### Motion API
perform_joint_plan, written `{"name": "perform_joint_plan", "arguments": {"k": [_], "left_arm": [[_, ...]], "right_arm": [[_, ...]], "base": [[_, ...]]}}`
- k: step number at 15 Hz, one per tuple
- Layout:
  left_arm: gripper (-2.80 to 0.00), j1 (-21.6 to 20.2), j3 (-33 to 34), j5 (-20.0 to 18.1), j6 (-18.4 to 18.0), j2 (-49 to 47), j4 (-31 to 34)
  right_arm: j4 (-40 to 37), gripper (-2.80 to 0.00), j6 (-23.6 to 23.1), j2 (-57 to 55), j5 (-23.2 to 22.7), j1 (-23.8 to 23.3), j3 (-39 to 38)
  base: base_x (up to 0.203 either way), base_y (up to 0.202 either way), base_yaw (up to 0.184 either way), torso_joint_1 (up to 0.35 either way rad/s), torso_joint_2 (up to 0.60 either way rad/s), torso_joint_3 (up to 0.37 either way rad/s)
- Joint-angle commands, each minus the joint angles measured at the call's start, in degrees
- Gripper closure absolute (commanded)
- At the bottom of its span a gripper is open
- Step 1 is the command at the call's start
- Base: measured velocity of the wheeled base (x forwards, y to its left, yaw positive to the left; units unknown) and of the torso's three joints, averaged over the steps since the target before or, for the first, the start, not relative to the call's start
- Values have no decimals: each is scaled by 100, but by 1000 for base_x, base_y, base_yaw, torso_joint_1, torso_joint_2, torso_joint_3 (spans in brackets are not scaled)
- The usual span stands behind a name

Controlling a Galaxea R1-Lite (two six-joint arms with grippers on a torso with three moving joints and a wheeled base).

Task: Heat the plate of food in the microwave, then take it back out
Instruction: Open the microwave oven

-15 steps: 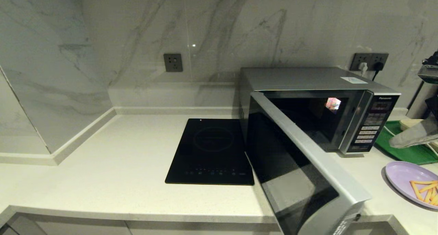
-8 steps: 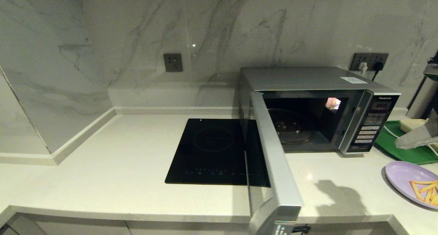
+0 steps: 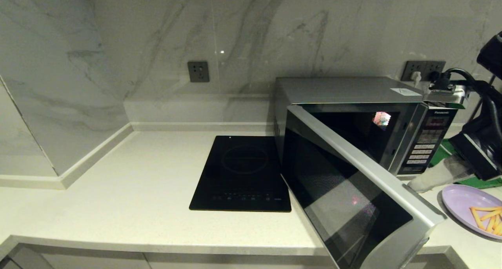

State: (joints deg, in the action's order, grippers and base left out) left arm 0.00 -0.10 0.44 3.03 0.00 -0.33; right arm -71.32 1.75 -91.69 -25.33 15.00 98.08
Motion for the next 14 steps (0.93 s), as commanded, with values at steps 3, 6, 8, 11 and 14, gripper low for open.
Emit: {"name": "perform_joint_plan", "arguments": {"k": [3,6,8,11,14], "left_arm": [[0,0,1,8,4,0,-2],[0,0,1,9,4,0,-2],[0,0,1,0,4,0,-2],[0,0,1,0,4,0,-2],[0,0,1,0,4,0,-2]], "right_arm": [[-294,0,-17,-138,-25,249,-87],[-294,0,-34,-165,-33,284,-43],[-294,0,-54,-182,-33,357,-43],[-299,0,-230,-208,-49,478,-43],[-298,0,-483,-217,-347,701,-52]], "base": [[0,0,0,0,0,0],[0,0,0,0,0,0],[0,0,0,0,0,0],[0,0,0,0,0,0],[0,0,0,0,0,0]]}}
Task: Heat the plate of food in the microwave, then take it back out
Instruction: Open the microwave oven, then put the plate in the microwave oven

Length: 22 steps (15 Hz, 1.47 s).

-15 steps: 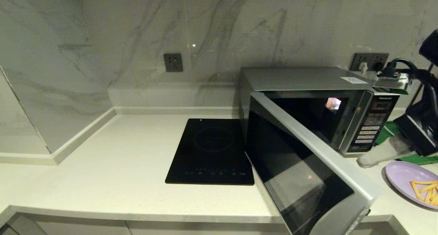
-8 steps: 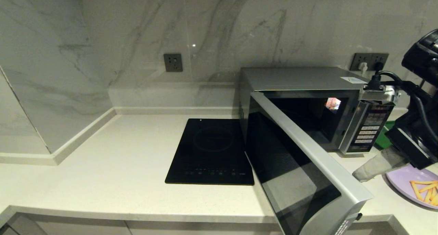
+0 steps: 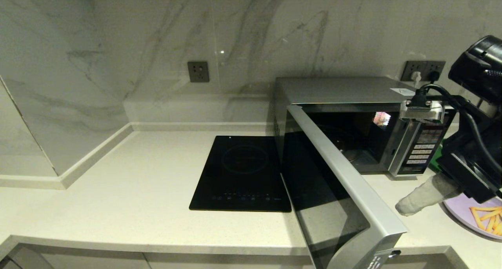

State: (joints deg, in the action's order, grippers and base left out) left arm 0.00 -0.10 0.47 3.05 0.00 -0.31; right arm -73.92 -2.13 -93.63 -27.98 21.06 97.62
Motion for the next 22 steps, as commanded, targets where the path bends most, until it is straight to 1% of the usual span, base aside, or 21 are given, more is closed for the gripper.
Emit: {"name": "perform_joint_plan", "arguments": {"k": [1,3,5,12,16,17,18,19,20,21,22], "left_arm": [[0,0,1,-3,3,0,-4],[0,0,1,-3,3,0,-4],[0,0,1,-3,3,0,-4],[0,0,1,5,3,0,-4],[0,0,1,-3,3,0,-4],[0,0,1,4,3,0,-4],[0,0,1,-3,3,0,-4],[0,0,1,-3,3,0,-4],[0,0,1,-1,3,0,-4],[0,0,1,-3,3,0,-4],[0,0,1,-3,3,0,-4]], "right_arm": [[-42,0,-254,-39,-117,183,-6],[-60,0,-487,-103,-120,326,1],[-61,0,-577,-176,-120,489,32],[-70,0,-569,-436,-120,1182,346],[-61,0,-533,-463,-105,1244,406],[-68,0,-422,-464,-62,1228,398],[-69,0,-208,-471,66,1172,398],[-70,0,26,-468,425,1058,395],[-66,0,302,-466,964,924,392],[-60,0,674,-465,1598,756,392],[-52,0,1182,-462,2287,518,401]], "base": [[0,0,0,0,0,0],[0,0,0,0,0,0],[0,0,0,0,0,0],[0,0,0,0,0,0],[0,0,0,0,0,0],[0,0,0,0,0,0],[0,0,0,0,0,0],[0,0,0,0,0,0],[0,0,0,0,0,0],[0,0,0,0,0,0],[0,0,0,0,0,0]]}}
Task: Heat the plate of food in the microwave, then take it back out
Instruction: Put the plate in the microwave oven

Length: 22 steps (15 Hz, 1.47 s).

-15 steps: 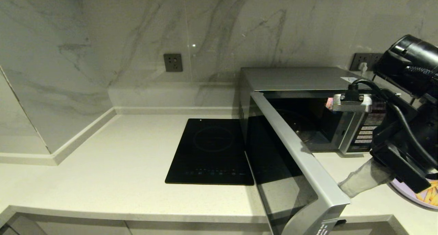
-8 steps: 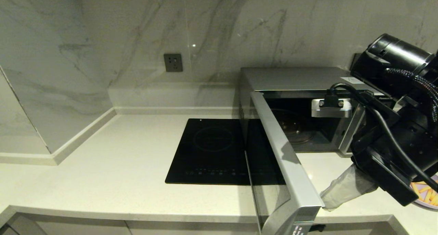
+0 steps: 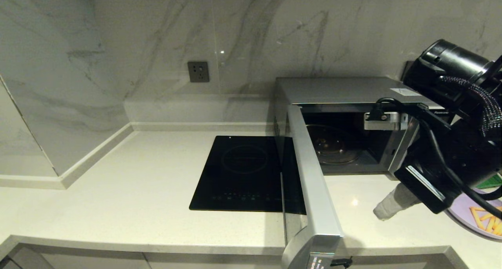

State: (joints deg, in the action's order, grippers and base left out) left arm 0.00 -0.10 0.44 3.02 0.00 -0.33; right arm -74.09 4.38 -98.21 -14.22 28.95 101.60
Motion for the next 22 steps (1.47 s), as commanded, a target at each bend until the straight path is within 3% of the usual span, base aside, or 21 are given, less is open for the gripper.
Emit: {"name": "perform_joint_plan", "arguments": {"k": [1,3,5,11,13,16,17,22], "left_arm": [[0,0,1,0,5,0,-2],[0,0,1,0,5,0,-2],[0,0,1,0,5,-7,-2],[0,0,1,0,5,0,-2],[0,0,1,0,5,0,-2],[0,0,1,0,5,0,-2],[0,0,1,9,5,0,-2],[0,0,1,0,5,0,-2]], "right_arm": [[-32,0,1009,11,1436,-610,5],[-40,0,1572,116,2042,-1317,3],[-31,0,1890,254,2196,-2210,33],[-5,0,2736,-127,2255,-5259,372],[-7,0,3273,-599,2250,-6093,579],[3,0,3815,-1180,2088,-6724,675],[2,-280,3983,-1353,2025,-6771,744],[19,-280,4098,-2077,2060,-6992,1148]], "base": [[0,0,0,0,0,0],[0,0,0,0,0,0],[0,0,0,0,0,0],[0,0,0,0,0,0],[0,0,0,0,0,0],[0,0,0,0,0,0],[0,0,0,0,0,0],[0,0,0,0,0,0]]}}
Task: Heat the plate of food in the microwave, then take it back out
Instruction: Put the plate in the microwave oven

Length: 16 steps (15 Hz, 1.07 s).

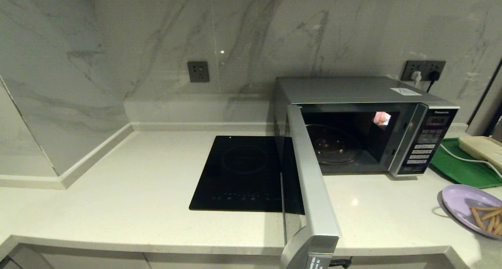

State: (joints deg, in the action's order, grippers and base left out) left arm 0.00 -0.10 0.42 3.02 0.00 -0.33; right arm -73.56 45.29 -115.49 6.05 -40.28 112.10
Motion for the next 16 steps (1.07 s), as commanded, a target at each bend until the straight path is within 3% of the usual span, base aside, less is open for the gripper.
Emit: {"name": "perform_joint_plan", "arguments": {"k": [1,6,16], "left_arm": [[0,0,1,2,5,0,-2],[0,0,1,2,5,0,-2],[0,0,1,2,5,0,-2]], "right_arm": [[-28,-280,-37,-468,110,-120,113],[123,-280,-80,-1046,529,-337,138],[648,-280,-56,-1893,520,-424,121]], "base": [[0,0,0,0,0,0],[0,0,0,0,0,0],[0,0,0,0,0,0]]}}
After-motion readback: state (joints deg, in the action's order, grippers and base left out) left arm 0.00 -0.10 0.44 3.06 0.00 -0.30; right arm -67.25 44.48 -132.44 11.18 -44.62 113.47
